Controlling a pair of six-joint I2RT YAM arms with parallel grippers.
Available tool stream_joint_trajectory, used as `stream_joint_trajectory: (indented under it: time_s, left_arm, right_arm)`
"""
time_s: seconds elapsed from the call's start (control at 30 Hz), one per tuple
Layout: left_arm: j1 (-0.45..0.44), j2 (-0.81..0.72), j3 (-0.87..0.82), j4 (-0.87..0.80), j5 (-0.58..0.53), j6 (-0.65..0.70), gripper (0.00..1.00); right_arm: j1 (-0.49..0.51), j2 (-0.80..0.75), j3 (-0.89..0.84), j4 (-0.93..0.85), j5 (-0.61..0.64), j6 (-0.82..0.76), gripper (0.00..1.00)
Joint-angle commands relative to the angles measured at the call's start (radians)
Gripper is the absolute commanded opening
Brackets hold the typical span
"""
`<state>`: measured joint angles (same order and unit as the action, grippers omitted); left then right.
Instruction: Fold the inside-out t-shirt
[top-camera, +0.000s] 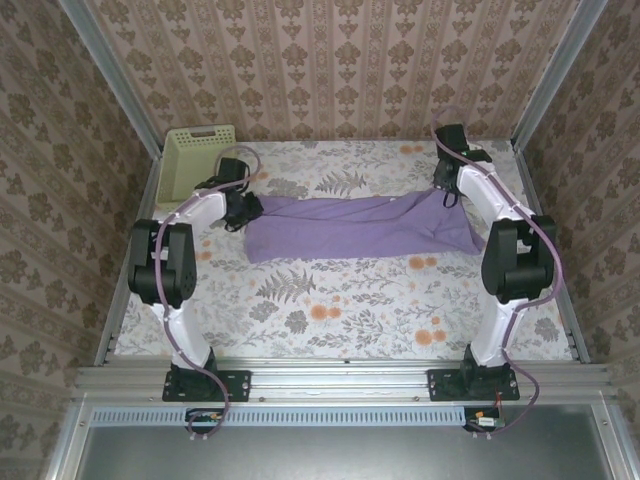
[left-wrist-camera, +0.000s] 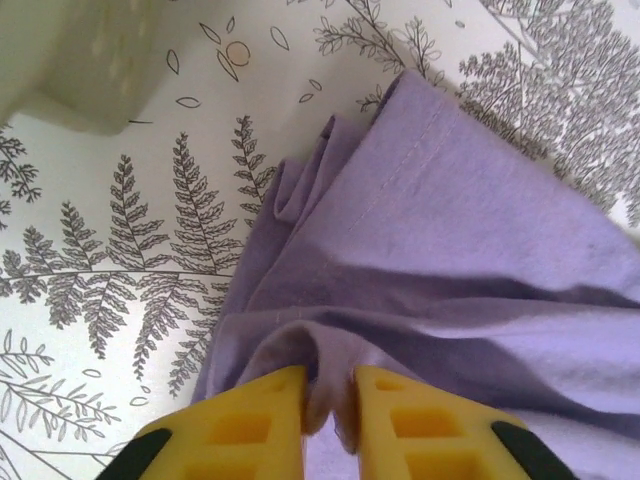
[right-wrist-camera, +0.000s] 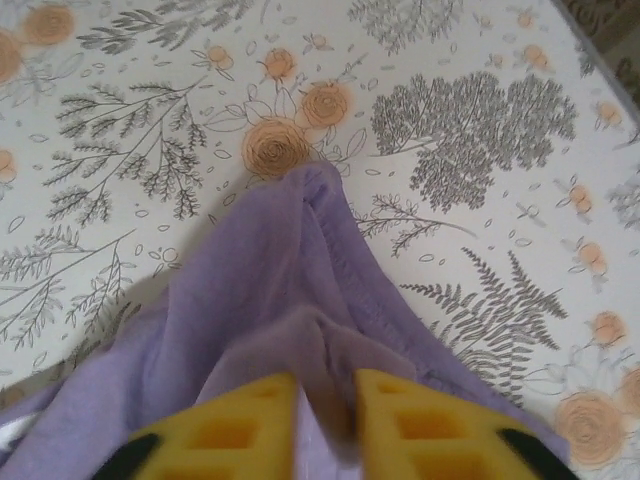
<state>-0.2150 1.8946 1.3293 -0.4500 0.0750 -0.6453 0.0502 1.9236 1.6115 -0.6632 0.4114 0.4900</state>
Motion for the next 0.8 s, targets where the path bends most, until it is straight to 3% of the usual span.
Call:
stream_joint_trajectory:
  time_s: [0.0, 0.17, 0.33, 0.5, 0.77]
  left_arm:
    - [0.005, 0.011, 0.056, -0.069, -0.015, 0.056, 0.34]
    - [-0.004, -0.099, 0.027, -0.120, -0.115, 0.104, 0.51]
    - [-0.103, -0.194, -0.051, -0.036, -0.141, 0.131, 0.57]
    - [-0.134, -0.064, 0.004, 0.033, -0.027, 0.125, 0.55]
    - [-0.056, 0.114, 0.051, 0.115, 0.031, 0.123, 0.53]
  right_arm:
    - [-0.005, 0.041, 0.055, -0.081, 0.023, -0.019, 0.45]
    - [0.008, -0.059, -0.036, -0.066, 0.023, -0.045, 0.56]
    - [0.044, -0.126, -0.171, 0.036, -0.165, -0.060, 0.57]
    - [0.050, -0.011, -0.138, 0.027, -0.281, -0.013, 0.58]
    - [-0.025, 0.165, -0.083, -0.008, -0.293, 0.062, 0.58]
